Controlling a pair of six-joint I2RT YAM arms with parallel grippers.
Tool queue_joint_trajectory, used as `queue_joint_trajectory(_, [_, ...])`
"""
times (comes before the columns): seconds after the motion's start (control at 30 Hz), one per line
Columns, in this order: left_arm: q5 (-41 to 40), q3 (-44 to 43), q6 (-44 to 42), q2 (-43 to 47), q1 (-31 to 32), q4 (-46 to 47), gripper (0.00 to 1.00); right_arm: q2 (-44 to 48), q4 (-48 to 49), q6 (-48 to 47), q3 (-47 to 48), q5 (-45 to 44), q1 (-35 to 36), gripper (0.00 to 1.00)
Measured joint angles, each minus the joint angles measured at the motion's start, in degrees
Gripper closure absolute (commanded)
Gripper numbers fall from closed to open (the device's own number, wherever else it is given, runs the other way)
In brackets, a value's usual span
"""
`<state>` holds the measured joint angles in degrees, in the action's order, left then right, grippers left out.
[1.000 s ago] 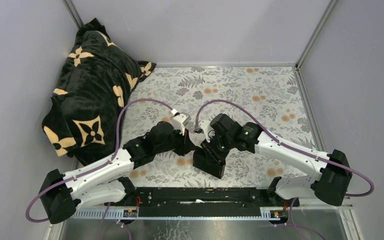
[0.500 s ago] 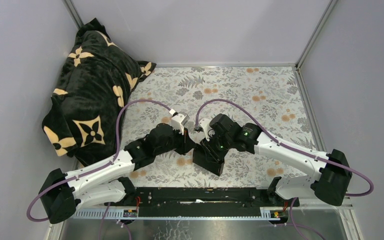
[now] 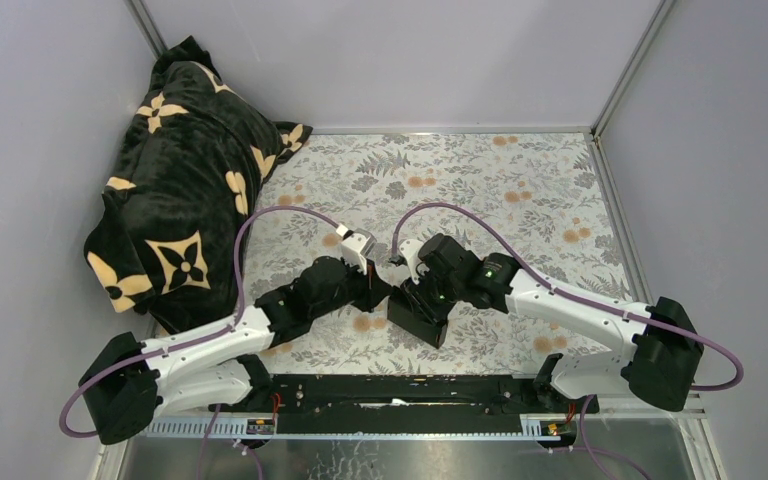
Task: Fold the paper box
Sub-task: Close the paper box at the center of the board.
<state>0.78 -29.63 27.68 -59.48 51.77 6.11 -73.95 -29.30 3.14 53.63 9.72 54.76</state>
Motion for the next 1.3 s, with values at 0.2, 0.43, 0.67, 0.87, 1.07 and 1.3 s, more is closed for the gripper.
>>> queue_joint_trajectory(0.2, [-1.38,1.73,0.02,-0.35,0.26,2.75,0.90,0.00,1.90,0.50,-1.25,-2.36,0.04,0.85])
queue_joint_trajectory(0.43, [-1.86,2.67,0.00,-3.30,0.33,5.20,0.91,-0.07,3.52,0.98,-2.27,-4.55,0.04,0.85])
queue_joint_trajectory(0.67, [-2.82,3.41,-0.07,-3.85,0.33,7.15,0.87,-0.24,4.79,1.11,-3.30,-6.82,0.04,0.86])
queue_joint_trajectory(0.87, [-4.68,3.93,-1.68,-1.46,0.17,8.96,0.64,-0.24,7.32,1.38,-4.48,-11.72,0.04,0.86])
queue_joint_trajectory(1.07, [-2.60,6.01,-3.34,-7.87,-2.34,16.15,0.57,-0.50,9.53,1.79,-6.16,-13.31,0.04,0.85])
queue_joint_trajectory(1.3, [6.62,6.54,-5.33,-14.43,-12.33,24.39,0.52,-3.06,10.73,1.90,-6.14,-12.61,0.04,0.85])
